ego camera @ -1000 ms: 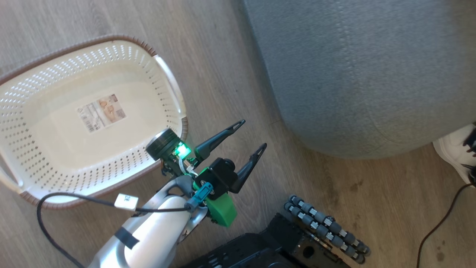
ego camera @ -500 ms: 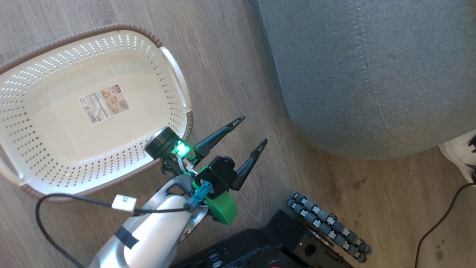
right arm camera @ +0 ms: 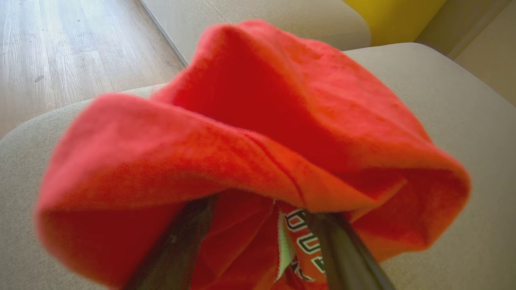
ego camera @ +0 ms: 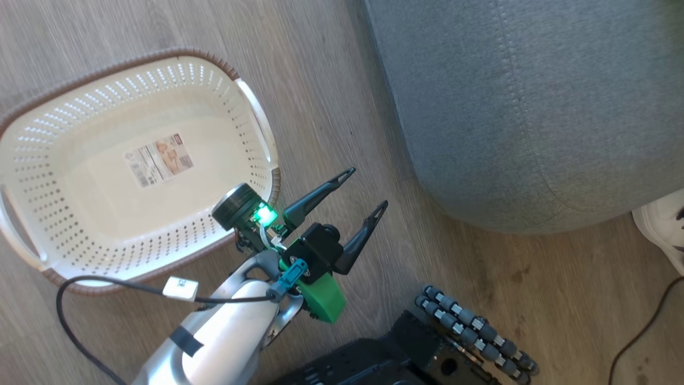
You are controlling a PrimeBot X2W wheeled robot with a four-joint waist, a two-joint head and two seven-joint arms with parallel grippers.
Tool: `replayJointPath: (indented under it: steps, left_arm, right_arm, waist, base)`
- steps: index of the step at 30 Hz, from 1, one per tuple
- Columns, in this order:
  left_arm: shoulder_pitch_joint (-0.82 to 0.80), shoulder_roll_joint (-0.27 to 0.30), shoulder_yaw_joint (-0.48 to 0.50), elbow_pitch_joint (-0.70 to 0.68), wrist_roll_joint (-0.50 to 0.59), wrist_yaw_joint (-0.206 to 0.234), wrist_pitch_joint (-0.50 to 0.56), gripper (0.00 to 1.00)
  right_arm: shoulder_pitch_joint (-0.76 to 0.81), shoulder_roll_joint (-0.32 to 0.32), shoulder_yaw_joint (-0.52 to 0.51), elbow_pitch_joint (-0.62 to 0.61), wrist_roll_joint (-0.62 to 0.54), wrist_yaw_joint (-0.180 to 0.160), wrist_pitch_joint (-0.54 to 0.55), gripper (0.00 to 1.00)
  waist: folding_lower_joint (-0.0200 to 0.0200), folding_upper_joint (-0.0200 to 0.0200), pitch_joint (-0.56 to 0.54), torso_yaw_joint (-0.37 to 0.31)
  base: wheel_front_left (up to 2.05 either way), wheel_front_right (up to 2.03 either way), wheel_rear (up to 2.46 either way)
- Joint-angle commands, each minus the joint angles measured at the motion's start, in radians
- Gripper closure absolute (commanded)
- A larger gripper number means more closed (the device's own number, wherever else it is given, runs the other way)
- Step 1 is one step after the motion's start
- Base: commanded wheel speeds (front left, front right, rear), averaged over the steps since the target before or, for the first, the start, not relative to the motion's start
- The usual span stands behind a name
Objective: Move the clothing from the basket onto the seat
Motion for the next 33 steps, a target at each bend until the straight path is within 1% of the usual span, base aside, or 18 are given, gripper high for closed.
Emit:
replayJointPath:
  steps: [1, 6, 11, 17, 22, 25, 27, 28, 29, 33]
  left_arm:
    - [0.001, -0.020, 0.016, -0.023, -0.008, -0.005, -0.005, 0.00]
    - [0.015, -0.033, 0.008, -0.009, -0.015, -0.020, -0.005, 0.00]
    - [0.025, -0.046, -0.002, 0.007, -0.017, -0.038, -0.005, 0.00]
    - [0.042, -0.067, 0.030, 0.005, -0.039, -0.044, -0.005, 0.00]
    - [0.069, -0.089, 0.066, -0.008, -0.060, -0.044, -0.005, 0.00]
    - [0.090, -0.099, 0.089, -0.018, -0.073, -0.040, -0.005, 0.00]
    - [0.108, -0.103, 0.110, -0.029, -0.084, -0.034, -0.005, 0.00]
    - [0.117, -0.104, 0.121, -0.034, -0.087, -0.032, -0.005, 0.00]
    - [0.134, -0.106, 0.139, -0.044, -0.091, -0.030, -0.005, 0.00]
    - [0.168, -0.107, 0.180, -0.070, -0.111, -0.018, -0.005, 0.00]
  right_arm:
    - [-0.011, -0.027, 0.012, -0.024, 0.010, 0.000, 0.002, 0.00]
    - [0.007, -0.018, 0.069, -0.023, 0.026, 0.000, 0.023, 0.00]
    - [0.033, -0.036, 0.150, -0.022, 0.038, 0.000, 0.044, 0.00]
    - [0.057, -0.060, 0.258, -0.030, 0.079, 0.000, 0.089, 0.00]
    - [0.081, -0.085, 0.342, -0.087, 0.157, 0.000, 0.077, 0.00]
    - [0.113, -0.084, 0.399, -0.167, 0.252, 0.000, 0.055, 0.00]
    - [0.153, -0.086, 0.456, -0.247, 0.335, 0.000, 0.054, 0.00]
    - [0.177, -0.097, 0.488, -0.293, 0.374, 0.000, 0.052, 0.00]
    - [0.233, -0.132, 0.555, -0.390, 0.443, 0.000, 0.036, 0.00]
    - [0.347, -0.220, 0.677, -0.574, 0.521, 0.000, -0.032, 0.00]
  waist:
    - [0.0000, 0.0000, -0.017, 0.001]
    - [0.0000, 0.0000, -0.090, -0.006]
    - [0.0000, 0.0000, -0.183, -0.007]
    - [0.0000, 0.0000, -0.282, -0.009]
    - [0.0000, 0.0000, -0.367, 0.013]
    - [0.0000, 0.0000, -0.416, 0.035]
    - [0.0000, 0.0000, -0.447, 0.046]
    - [0.0000, 0.0000, -0.461, 0.052]
    - [0.0000, 0.0000, -0.489, 0.065]
    - [0.0000, 0.0000, -0.543, 0.093]
  base:
    - [0.00, 0.00, 0.00]
    - [0.00, 0.00, 0.00]
    - [0.00, 0.00, 0.00]
    - [0.00, 0.00, 0.00]
    - [0.00, 0.00, 0.00]
    - [0.00, 0.00, 0.00]
    - [0.00, 0.00, 0.00]
    - [0.00, 0.00, 0.00]
    - [0.00, 0.00, 0.00]
    - [0.00, 0.00, 0.00]
